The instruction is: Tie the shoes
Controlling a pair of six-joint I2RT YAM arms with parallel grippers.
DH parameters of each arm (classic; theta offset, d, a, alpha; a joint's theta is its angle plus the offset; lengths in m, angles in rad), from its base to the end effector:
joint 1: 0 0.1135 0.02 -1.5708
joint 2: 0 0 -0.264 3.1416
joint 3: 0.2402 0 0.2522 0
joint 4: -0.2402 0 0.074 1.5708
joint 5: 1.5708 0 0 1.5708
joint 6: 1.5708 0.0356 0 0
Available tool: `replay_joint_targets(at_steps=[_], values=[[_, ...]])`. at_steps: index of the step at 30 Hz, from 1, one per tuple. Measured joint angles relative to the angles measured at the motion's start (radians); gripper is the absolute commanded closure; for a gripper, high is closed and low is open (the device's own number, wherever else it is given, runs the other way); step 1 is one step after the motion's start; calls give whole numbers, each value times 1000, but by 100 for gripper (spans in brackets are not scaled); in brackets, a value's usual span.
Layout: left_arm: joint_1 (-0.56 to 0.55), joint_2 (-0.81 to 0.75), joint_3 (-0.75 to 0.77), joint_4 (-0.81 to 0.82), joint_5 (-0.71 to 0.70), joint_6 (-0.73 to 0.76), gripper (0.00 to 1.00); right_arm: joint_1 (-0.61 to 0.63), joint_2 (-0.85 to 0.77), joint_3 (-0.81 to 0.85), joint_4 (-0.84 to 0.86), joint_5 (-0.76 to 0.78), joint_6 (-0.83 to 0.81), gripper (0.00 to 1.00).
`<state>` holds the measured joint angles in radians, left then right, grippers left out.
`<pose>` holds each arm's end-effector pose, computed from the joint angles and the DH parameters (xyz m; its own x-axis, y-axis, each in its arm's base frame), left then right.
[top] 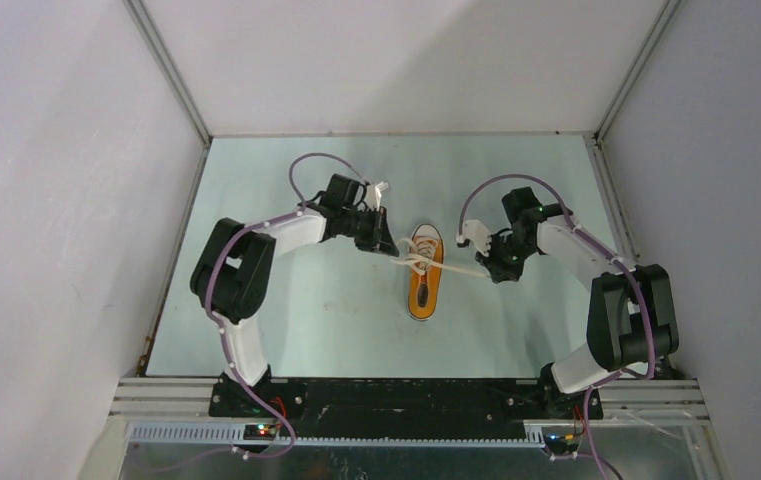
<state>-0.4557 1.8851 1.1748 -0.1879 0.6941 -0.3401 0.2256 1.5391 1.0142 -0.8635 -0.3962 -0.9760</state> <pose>0.3398 -0.1919 0.1710 -0.8944 0.1528 -0.4204 0.4220 0.6001 -0.6795 0.2631 0.0745 0.2015 -0.3097 -0.8550 -0.4160 -0.9477 0.3129 0.0624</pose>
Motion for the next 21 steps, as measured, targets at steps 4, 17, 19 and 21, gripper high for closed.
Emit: replay_joint_targets(at_steps=[4, 17, 19, 21], values=[[6, -46, -4, -45, -61, 20, 100, -41, -6, 0, -1, 2, 8, 100], [24, -219, -60, -159, -246, 225, 100, -296, -83, -1, -1, 21, 107, 100], [18, -209, -58, -165, -248, 245, 100, -344, -83, -1, 0, 35, 126, 100], [12, -192, -49, -172, -253, 266, 100, -387, -83, -4, 3, 46, 138, 100]])
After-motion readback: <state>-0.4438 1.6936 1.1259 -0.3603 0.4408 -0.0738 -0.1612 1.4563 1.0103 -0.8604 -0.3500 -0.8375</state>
